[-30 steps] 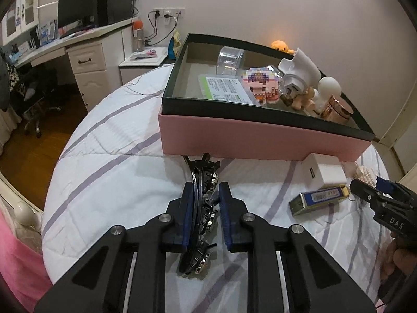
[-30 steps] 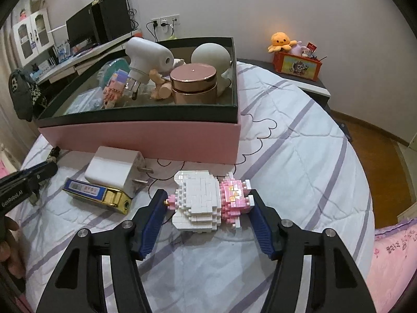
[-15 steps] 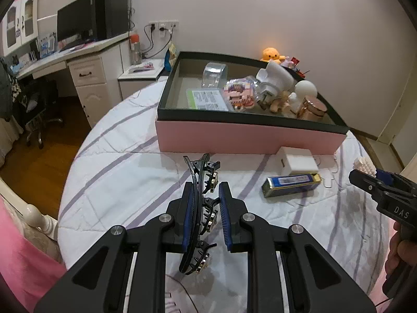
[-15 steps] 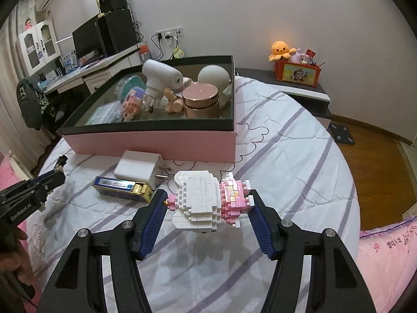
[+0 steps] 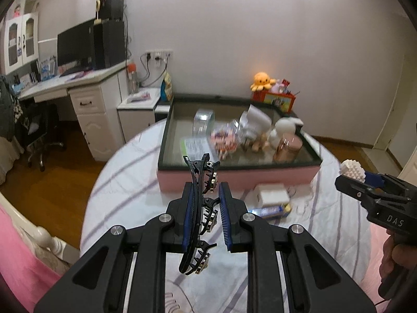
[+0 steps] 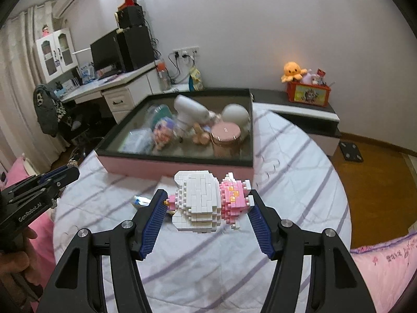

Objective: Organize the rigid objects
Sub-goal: 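Carry the hair clip and block figure into the pink box and open both tools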

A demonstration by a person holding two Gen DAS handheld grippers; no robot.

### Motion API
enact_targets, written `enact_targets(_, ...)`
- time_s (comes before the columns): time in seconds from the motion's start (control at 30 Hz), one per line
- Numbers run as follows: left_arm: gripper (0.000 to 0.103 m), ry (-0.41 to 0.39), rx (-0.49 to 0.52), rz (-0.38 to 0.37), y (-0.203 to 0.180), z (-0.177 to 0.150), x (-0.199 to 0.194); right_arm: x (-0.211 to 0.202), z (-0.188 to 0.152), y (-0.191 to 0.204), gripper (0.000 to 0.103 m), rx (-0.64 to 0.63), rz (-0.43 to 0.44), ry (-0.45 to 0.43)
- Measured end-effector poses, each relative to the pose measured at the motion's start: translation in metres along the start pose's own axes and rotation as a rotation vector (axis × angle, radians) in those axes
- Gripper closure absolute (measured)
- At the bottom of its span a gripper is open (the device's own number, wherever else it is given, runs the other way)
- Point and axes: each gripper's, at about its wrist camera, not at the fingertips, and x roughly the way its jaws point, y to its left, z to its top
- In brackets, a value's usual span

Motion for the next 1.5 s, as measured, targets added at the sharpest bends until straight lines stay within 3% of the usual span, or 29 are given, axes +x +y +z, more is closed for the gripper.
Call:
enact_targets(0.33, 0.084, -0.081, 0.008, -0.025, -0.007, 0.048, 0.007, 0.01, 0.055, 0.01, 0.04, -0.049, 0.022, -0.062)
enact_targets(0.63, 0.084, -0.07, 0.005, -0.074, -0.013, 0.098, 0.066, 0.065, 0.103, -0.007, 0.04, -0.033, 0.008, -0.038)
enact_targets(0.9, 0.084, 0.003, 0.014, -0.099, -0.029, 0.103, 0.125, 0.12, 0.109, -0.02, 0.04, -0.019, -0.009, 0.038)
enact_targets(1.27, 0.083, 0.073, 0.017, -0.087, -0.031, 0.098, 0.168, 0.145, 0.11, -0.02, 0.04, -0.026, -0.015, 0.087)
enact_targets(1.33, 0.078, 0.083, 0.01, -0.068, -0.031, 0.095, 0.171, 0.147, 0.109, -0.022, 0.039, -0.015, -0.004, 0.092)
enact_targets(1.37, 0.067, 0.082, 0.004, -0.064, -0.029, 0.094, 0.171, 0.147, 0.109, -0.022, 0.039, -0.013, -0.003, 0.092)
enact_targets(1.43, 0.033, 0.052, -0.005, -0.043, -0.027, 0.093, 0.164, 0.147, 0.109, -0.021, 0.035, -0.022, -0.003, 0.098)
enact_targets(1.47, 0.026, 0.034, -0.007, -0.028, -0.025, 0.093, 0.158, 0.147, 0.108, -0.02, 0.023, -0.023, -0.006, 0.101)
enact_targets(1.5, 0.008, 0.014, -0.009, -0.017, -0.022, 0.093, 0.151, 0.145, 0.107, -0.021, 0.018, -0.02, -0.012, 0.098)
